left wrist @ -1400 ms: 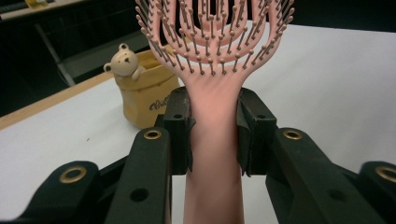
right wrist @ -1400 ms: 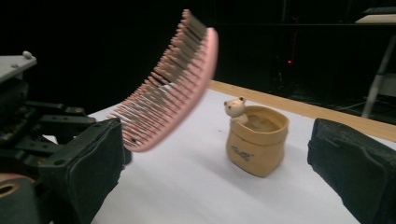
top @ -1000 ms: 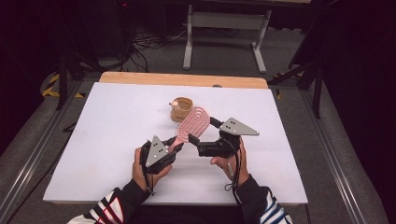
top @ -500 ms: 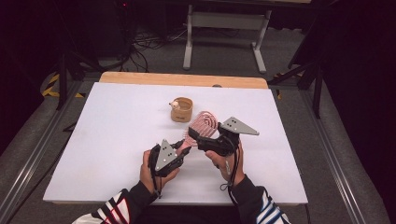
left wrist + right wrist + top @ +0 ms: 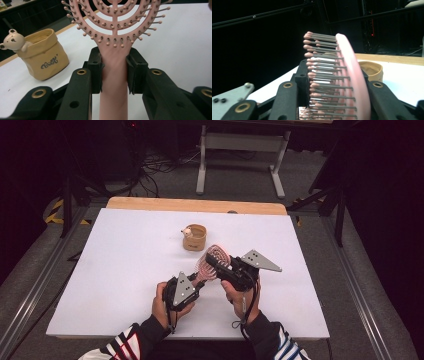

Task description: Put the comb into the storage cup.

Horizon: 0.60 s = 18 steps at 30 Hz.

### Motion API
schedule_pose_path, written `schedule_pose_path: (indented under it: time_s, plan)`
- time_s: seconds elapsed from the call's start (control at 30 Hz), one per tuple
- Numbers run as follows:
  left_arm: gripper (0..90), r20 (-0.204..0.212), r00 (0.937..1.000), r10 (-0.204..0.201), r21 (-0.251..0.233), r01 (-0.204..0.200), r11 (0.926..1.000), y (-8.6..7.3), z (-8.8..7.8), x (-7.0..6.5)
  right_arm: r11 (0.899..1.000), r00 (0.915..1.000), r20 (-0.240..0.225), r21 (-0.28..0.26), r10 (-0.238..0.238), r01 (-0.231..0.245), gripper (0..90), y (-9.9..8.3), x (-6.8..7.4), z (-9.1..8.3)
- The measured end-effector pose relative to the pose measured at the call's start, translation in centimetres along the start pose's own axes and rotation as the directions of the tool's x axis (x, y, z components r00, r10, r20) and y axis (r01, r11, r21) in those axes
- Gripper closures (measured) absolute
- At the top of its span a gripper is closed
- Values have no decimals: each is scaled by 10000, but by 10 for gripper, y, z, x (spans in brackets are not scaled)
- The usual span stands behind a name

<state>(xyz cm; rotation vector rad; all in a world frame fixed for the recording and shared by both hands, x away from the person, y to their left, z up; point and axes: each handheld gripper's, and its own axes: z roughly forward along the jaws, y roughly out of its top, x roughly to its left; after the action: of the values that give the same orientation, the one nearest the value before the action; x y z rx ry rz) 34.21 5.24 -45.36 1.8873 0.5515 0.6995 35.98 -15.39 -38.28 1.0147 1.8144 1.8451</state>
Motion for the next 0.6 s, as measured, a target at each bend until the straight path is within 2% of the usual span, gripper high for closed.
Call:
schedule_pose_path:
  time_s: [0.23, 0.4, 0.5, 0.6]
  plan:
    - [694, 69, 10000, 48, -207, -47, 9998, 1, -2, 0, 9979, 9981, -36, -208, -622, 621, 623, 2, 10, -4]
    - [683, 340, 9992, 216, -423, -202, 9989, 3, -4, 0, 9937, 9943, -80, -364, -1061, 1058, 629, 5, 13, -8]
    - [644, 457, 9987, 243, -401, -225, 9989, 3, -5, 1, 9897, 9906, 105, -423, -1365, 1368, 633, 7, 14, -11]
    - [644, 824, 9963, 228, -335, -201, 9992, 4, -5, 2, 9897, 9911, 144, -530, -1326, 1332, 633, 10, 11, -15]
